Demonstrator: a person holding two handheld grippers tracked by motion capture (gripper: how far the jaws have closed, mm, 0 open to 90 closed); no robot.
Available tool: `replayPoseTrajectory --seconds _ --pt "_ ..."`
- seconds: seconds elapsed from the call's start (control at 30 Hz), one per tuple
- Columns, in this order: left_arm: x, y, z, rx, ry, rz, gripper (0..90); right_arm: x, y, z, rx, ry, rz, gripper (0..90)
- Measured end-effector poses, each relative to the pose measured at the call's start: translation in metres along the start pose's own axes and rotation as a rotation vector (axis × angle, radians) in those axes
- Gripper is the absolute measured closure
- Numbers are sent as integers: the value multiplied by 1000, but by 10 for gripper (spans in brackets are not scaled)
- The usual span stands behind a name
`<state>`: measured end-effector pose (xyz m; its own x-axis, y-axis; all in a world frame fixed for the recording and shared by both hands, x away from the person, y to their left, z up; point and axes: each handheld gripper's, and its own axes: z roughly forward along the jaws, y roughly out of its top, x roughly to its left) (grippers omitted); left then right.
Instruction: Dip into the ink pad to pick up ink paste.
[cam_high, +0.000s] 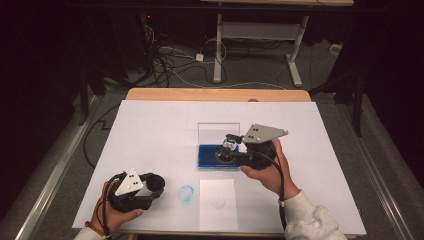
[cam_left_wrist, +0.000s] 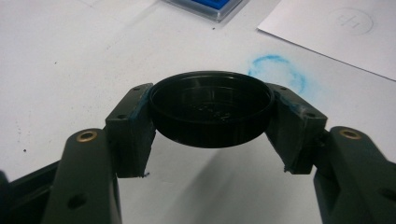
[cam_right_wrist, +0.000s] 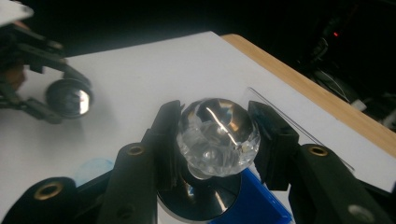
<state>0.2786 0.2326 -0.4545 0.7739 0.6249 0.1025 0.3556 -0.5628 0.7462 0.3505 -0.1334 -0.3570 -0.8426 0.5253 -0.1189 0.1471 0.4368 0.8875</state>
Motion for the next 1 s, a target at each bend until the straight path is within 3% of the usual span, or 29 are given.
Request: replayPoseTrajectory --seconds 0.37,1.0 --pt "0 0 -1 -4 9 -7 366 19 0 -17 9 36 -34 572" --pt "-1 1 -1 0 12 -7 366 44 -20 -9 75 99 -83 573"
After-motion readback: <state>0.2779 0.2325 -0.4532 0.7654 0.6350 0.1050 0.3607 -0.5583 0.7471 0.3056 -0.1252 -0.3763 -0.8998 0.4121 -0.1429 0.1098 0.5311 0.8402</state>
